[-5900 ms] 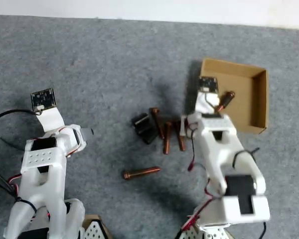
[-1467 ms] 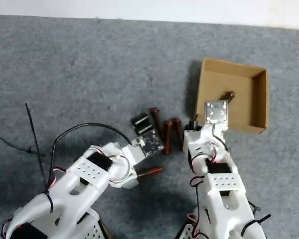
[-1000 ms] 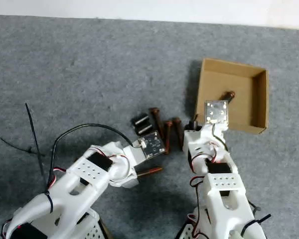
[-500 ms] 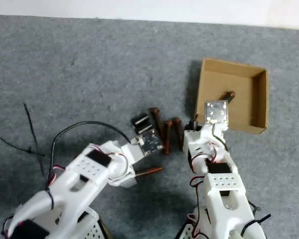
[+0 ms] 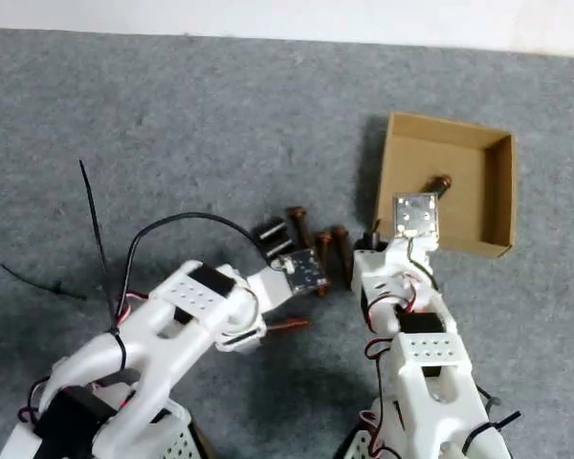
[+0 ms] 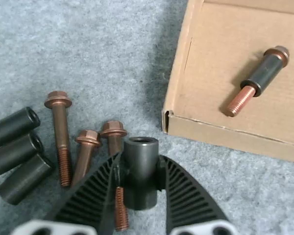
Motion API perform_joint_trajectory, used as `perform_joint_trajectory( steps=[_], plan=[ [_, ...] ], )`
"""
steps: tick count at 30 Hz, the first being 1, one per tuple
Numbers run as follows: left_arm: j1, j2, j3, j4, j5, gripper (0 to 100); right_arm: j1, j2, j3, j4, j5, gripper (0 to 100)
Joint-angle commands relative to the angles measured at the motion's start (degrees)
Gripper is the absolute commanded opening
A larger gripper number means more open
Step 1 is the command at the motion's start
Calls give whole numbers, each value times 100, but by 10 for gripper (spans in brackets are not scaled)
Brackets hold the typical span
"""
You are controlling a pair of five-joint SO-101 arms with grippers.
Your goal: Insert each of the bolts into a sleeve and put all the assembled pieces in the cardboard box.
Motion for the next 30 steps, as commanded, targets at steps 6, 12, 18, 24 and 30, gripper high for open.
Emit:
perform_joint_trajectory(
  steps=[6, 12, 18, 24, 30],
  plan=[
    [-40, 84, -75, 26, -35, 52, -4, -66, -40, -171, 62, 5],
    [-400, -22, -101, 0, -18, 9, 4, -75, -40, -171, 62, 5],
    [-1086, -1068, 171, -26, 510, 9, 4, -75, -40, -171, 62, 5],
    [-1684, -3099, 1226, -651, 1204, 10, 4, -84, -40, -171, 62, 5],
    [-2132, -5402, 2220, -756, 1442, 7, 4, -84, -40, -171, 62, 5]
  ],
)
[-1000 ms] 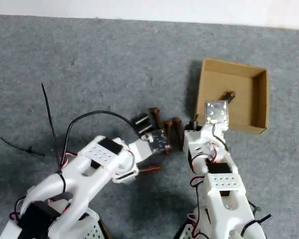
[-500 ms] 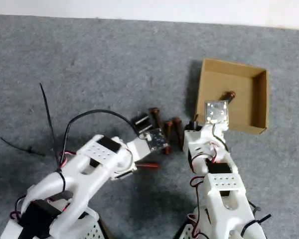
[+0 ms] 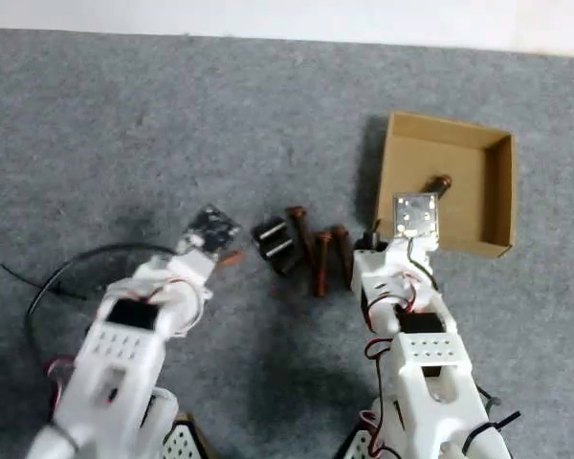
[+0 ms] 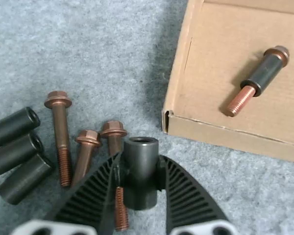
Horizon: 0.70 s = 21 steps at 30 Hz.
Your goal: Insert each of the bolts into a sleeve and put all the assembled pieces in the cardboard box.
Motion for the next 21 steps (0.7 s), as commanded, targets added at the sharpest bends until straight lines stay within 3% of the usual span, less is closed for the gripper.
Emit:
perform_joint_trajectory(
  steps=[1, 7, 18, 21],
  plan=[
    [-251, -1508, 321, -123, 97, 7, 4, -75, -40, -171, 62, 5],
    [-418, -2668, 699, -105, 97, 7, 4, -66, -40, -171, 62, 5],
    [-391, -2695, 743, -105, 62, 7, 4, -57, -40, -171, 62, 5],
    [-330, -2695, 752, 35, -343, 7, -4, -57, -40, -171, 62, 5]
  ],
)
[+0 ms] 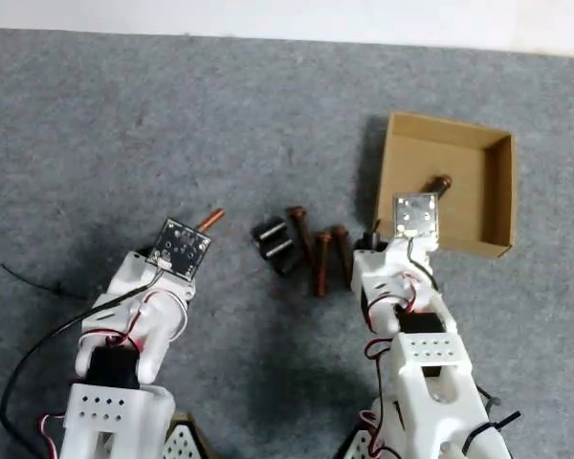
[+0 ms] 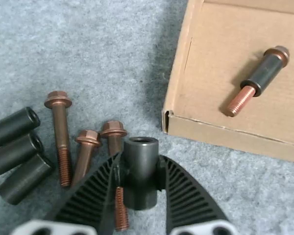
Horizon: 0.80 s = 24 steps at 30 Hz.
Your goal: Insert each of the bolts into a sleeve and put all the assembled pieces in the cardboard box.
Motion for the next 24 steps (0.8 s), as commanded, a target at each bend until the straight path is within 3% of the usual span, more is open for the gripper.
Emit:
perform_joint_trajectory(
  steps=[1, 6, 11, 20, 24],
  plan=[
    [163, -136, -40, 132, -527, 7, -4, -57, -40, -171, 62, 5],
    [840, -136, 4, 580, -1354, 7, -13, -57, -40, -171, 62, 5],
    [848, -127, -4, 598, -1767, 6, -13, -57, -40, -171, 62, 5],
    [848, -101, -171, 949, -1837, 6, -13, -57, -40, -171, 62, 5],
    [848, 593, -312, 809, -1925, 6, -22, -57, -40, -171, 62, 5]
  ],
)
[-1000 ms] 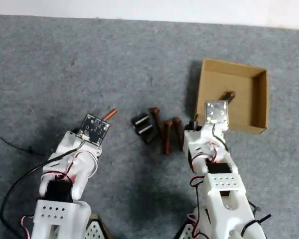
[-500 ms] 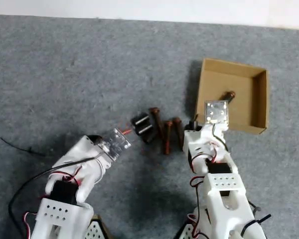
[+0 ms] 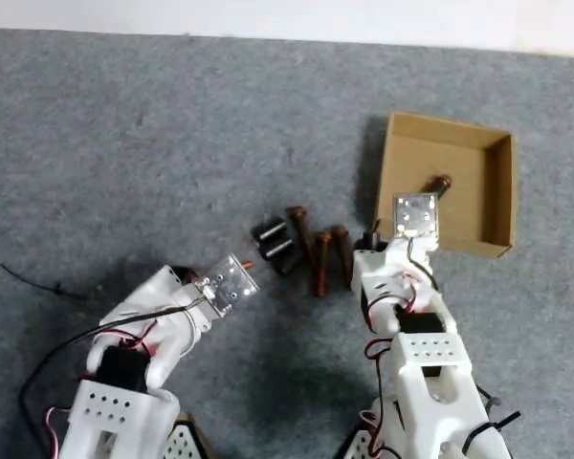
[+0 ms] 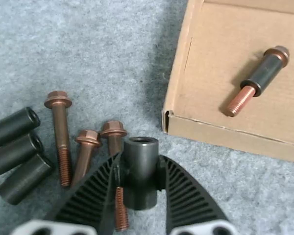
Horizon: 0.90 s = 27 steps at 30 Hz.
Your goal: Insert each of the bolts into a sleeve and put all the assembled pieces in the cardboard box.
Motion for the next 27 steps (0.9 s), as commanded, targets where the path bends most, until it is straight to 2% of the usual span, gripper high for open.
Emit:
perform_joint_trajectory(
  steps=[1, 5, 9, 13, 23, 27],
  plan=[
    [75, 752, -479, -255, -176, 6, -22, -48, -40, -171, 62, 5],
    [-505, 2325, -1059, -835, -44, 6, -22, -48, -31, -163, 62, 5],
    [-523, 3855, -1648, -1169, 264, 6, -22, -48, -31, -163, 62, 5],
    [-532, 4875, -2105, -1371, 264, 6, -22, -48, -31, -163, 62, 5],
    [-470, 5525, -2404, -1442, 281, 12, -22, -48, -31, -163, 62, 5],
    [-532, 5525, -2378, -1433, 484, 114, -22, -48, -31, -163, 62, 5]
  ],
)
